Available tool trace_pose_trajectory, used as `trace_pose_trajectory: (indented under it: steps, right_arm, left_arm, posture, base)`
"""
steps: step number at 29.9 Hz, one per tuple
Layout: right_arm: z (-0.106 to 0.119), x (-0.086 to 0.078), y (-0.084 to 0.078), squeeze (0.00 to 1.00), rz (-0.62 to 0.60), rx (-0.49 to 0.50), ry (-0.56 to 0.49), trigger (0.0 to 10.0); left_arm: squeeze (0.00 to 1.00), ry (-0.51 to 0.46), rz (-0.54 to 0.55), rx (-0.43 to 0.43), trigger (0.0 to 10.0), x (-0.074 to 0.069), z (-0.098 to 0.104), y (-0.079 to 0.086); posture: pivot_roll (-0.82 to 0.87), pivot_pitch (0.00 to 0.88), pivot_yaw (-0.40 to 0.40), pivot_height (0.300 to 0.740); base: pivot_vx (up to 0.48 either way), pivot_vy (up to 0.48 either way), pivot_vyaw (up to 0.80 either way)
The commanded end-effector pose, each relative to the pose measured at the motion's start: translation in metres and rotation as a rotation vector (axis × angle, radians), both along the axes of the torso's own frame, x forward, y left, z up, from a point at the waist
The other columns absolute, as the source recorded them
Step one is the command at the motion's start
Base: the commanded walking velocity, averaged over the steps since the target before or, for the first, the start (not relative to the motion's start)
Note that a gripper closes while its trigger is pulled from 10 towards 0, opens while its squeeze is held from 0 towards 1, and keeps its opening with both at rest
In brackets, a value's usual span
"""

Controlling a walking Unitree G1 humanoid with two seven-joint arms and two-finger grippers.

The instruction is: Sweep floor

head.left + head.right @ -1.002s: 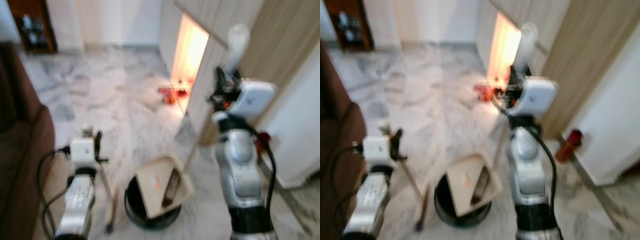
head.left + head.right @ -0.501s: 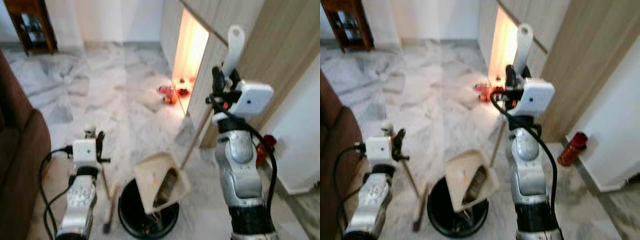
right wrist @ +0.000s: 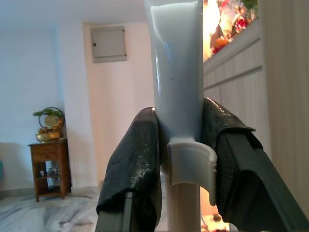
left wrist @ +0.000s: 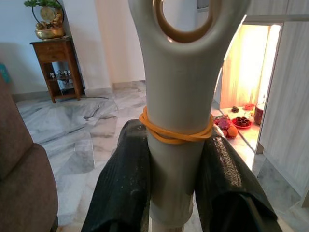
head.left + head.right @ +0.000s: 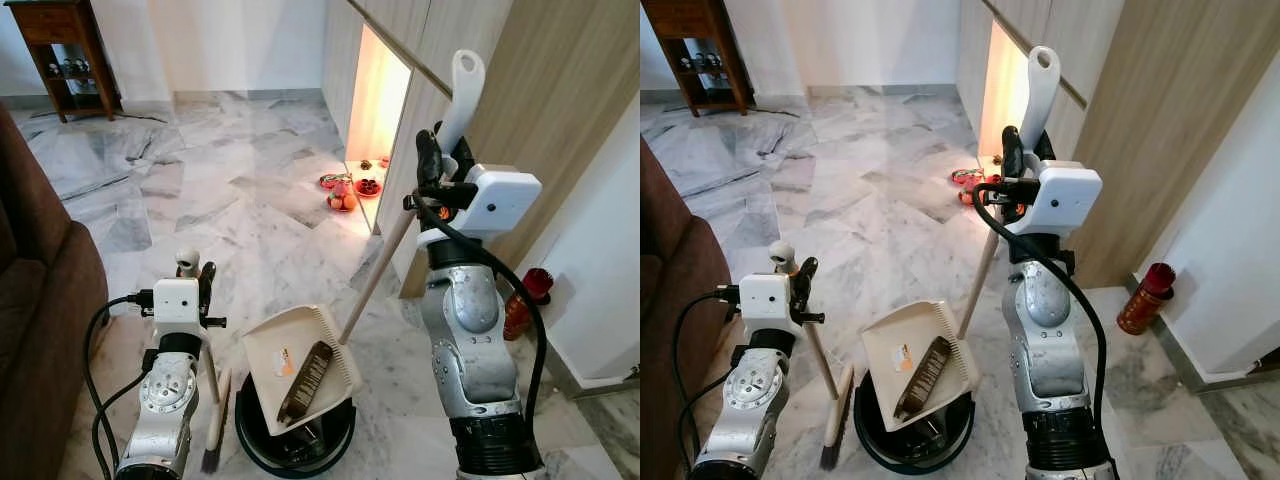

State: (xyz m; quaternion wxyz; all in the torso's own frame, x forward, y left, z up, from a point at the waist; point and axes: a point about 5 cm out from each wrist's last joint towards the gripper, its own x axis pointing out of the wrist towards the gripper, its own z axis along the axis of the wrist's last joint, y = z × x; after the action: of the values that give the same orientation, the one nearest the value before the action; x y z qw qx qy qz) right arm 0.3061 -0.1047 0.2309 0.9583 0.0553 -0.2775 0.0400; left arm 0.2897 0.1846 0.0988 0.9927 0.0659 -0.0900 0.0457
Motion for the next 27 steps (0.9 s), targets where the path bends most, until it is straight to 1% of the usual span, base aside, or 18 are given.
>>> trace_pose_trajectory:
  steps: [1, 2, 4, 8, 10, 12, 13, 14, 17, 18, 19, 20, 22, 27]
  right_arm:
    - [0.015, -0.007, 0.007, 0.0, 0.019, -0.011, -0.099, 10.0]
    - [0.015, -0.007, 0.007, 0.0, 0.019, -0.011, -0.099, 10.0]
    - [0.019, -0.012, 0.018, 0.0, 0.049, -0.033, -0.148, 10.0]
    - [0.022, -0.018, 0.03, 0.0, 0.09, -0.048, -0.186, 10.0]
    - [0.022, -0.021, 0.041, 0.0, 0.128, -0.058, -0.209, 10.0]
    - [0.022, -0.024, 0.046, 0.0, 0.15, -0.065, -0.221, 10.0]
    - [0.023, -0.028, 0.053, 0.0, 0.179, -0.078, -0.241, 10.0]
    - [0.023, -0.028, 0.053, 0.0, 0.179, -0.078, -0.241, 10.0]
    - [0.024, -0.034, 0.062, 0.0, 0.22, -0.077, -0.269, 10.0]
    - [0.024, -0.034, 0.062, 0.0, 0.22, -0.077, -0.269, 10.0]
    - [0.025, -0.038, 0.067, 0.0, 0.245, -0.086, -0.289, 10.0]
    - [0.025, -0.038, 0.067, 0.0, 0.245, -0.086, -0.289, 10.0]
    - [0.024, -0.043, 0.073, 0.0, 0.268, -0.13, -0.315, 10.0]
    - [0.023, -0.048, 0.078, 0.0, 0.285, -0.189, -0.348, 10.0]
  left_arm:
    - [0.0, -0.062, -0.013, 0.003, 10.0, 0.001, 0.012, -0.003]
    - [0.0, -0.062, -0.013, 0.003, 10.0, 0.001, 0.012, -0.003]
    - [0.0, -0.063, -0.015, 0.003, 10.0, 0.001, 0.012, -0.004]
    - [0.0, -0.065, -0.016, 0.004, 10.0, 0.001, 0.012, -0.005]
    - [0.0, -0.067, -0.018, 0.006, 10.0, 0.001, 0.012, -0.005]
    - [0.0, -0.067, -0.02, 0.008, 10.0, 0.001, 0.013, -0.005]
    - [0.0, -0.068, -0.023, 0.01, 10.0, 0.001, 0.013, -0.005]
    - [0.0, -0.068, -0.023, 0.01, 10.0, 0.001, 0.013, -0.005]
    - [0.0, -0.069, -0.025, 0.014, 10.0, 0.0, 0.013, -0.005]
    - [0.0, -0.069, -0.025, 0.014, 10.0, 0.0, 0.013, -0.005]
    - [0.0, -0.069, -0.025, 0.015, 10.0, 0.0, 0.014, -0.005]
    - [0.0, -0.069, -0.025, 0.015, 10.0, 0.0, 0.014, -0.005]
    - [0.0, -0.07, -0.027, 0.015, 10.0, 0.001, 0.014, -0.006]
    - [0.0, -0.07, -0.033, 0.014, 10.0, 0.001, 0.014, -0.007]
  posture:
    - [0.12, 0.0, -0.047, 0.74]
    - [0.12, 0.0, -0.047, 0.74]
    - [0.12, 0.0, -0.048, 0.74]
    - [0.12, 0.0, -0.047, 0.74]
    - [0.12, 0.0, -0.043, 0.74]
    - [0.12, 0.0, -0.04, 0.74]
    - [0.12, 0.0, -0.04, 0.74]
    - [0.12, 0.0, -0.04, 0.74]
    - [0.12, 0.0, -0.037, 0.74]
    - [0.12, 0.0, -0.037, 0.74]
    - [0.12, 0.0, -0.036, 0.74]
    - [0.12, 0.0, -0.036, 0.74]
    - [0.11, 0.0, -0.034, 0.74]
    - [0.11, 0.0, -0.033, 0.74]
  base:
    - [0.0, 0.0, 0.0]
    - [0.0, 0.0, 0.0]
    - [0.0, 0.0, 0.0]
    - [0.0, 0.0, 0.0]
    - [0.0, 0.0, 0.0]
    - [0.0, 0.0, 0.0]
    - [0.0, 0.0, 0.0]
    - [0.0, 0.0, 0.0]
    - [0.0, 0.0, 0.0]
    - [0.0, 0.0, 0.0]
    - [0.0, 0.0, 0.0]
    - [0.0, 0.0, 0.0]
    - [0.0, 0.0, 0.0]
    - [0.0, 0.0, 0.0]
